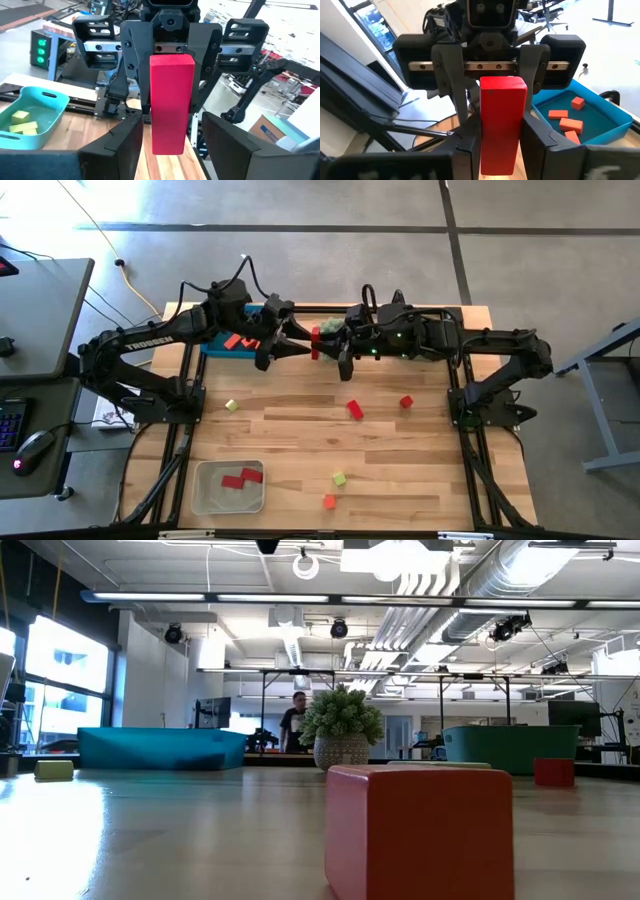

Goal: Sort & place blocks by color
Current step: Put the red block into the white bin

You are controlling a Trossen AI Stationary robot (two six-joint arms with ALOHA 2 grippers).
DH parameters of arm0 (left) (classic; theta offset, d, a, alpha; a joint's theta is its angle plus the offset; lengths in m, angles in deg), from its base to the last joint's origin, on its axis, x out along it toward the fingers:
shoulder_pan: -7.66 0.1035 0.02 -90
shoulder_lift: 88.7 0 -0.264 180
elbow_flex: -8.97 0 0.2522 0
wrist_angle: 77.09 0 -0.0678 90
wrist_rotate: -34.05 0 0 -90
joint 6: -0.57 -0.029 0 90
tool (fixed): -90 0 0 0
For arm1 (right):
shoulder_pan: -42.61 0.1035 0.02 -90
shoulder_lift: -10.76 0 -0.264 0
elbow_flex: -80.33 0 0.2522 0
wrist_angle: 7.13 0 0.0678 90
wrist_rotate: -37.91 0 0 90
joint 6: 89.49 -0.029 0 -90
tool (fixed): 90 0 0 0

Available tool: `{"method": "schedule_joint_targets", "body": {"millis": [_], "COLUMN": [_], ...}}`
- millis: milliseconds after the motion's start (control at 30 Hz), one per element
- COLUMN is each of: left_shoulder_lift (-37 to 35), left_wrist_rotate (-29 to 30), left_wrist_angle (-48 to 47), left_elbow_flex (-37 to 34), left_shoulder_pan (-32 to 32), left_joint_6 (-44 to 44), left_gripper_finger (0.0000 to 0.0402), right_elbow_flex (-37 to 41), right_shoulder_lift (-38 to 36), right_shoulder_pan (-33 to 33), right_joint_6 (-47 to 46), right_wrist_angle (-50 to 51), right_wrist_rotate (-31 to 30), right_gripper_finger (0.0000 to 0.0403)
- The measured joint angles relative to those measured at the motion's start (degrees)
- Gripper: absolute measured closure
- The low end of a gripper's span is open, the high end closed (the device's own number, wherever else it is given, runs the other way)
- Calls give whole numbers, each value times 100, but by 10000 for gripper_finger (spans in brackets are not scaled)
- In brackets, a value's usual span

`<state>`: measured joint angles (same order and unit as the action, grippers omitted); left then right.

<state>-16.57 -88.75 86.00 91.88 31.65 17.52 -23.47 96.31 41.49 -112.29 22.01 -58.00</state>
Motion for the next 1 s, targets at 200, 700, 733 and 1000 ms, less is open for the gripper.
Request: {"method": "schedule_joint_targets", "body": {"millis": [200,700,733,1000], "left_shoulder_lift": [2,35,37,80], "left_wrist_rotate": [124,177,179,176], "left_wrist_angle": [15,-3,0,-64], "left_elbow_flex": [0,0,0,0], "left_shoulder_pan": [-2,8,14,32], "left_joint_6": [-15,85,85,44], "left_gripper_finger": [211,211,211,215], "right_elbow_flex": [0,0,0,0], "right_shoulder_lift": [0,54,90,201], "right_shoulder_pan": [0,2,2,0], "right_joint_6": [-288,-577,-605,-693], "right_wrist_angle": [-23,-171,-232,-361], "right_wrist_rotate": [-185,-441,-458,-453], "right_gripper_finger": [324,324,324,324]}}
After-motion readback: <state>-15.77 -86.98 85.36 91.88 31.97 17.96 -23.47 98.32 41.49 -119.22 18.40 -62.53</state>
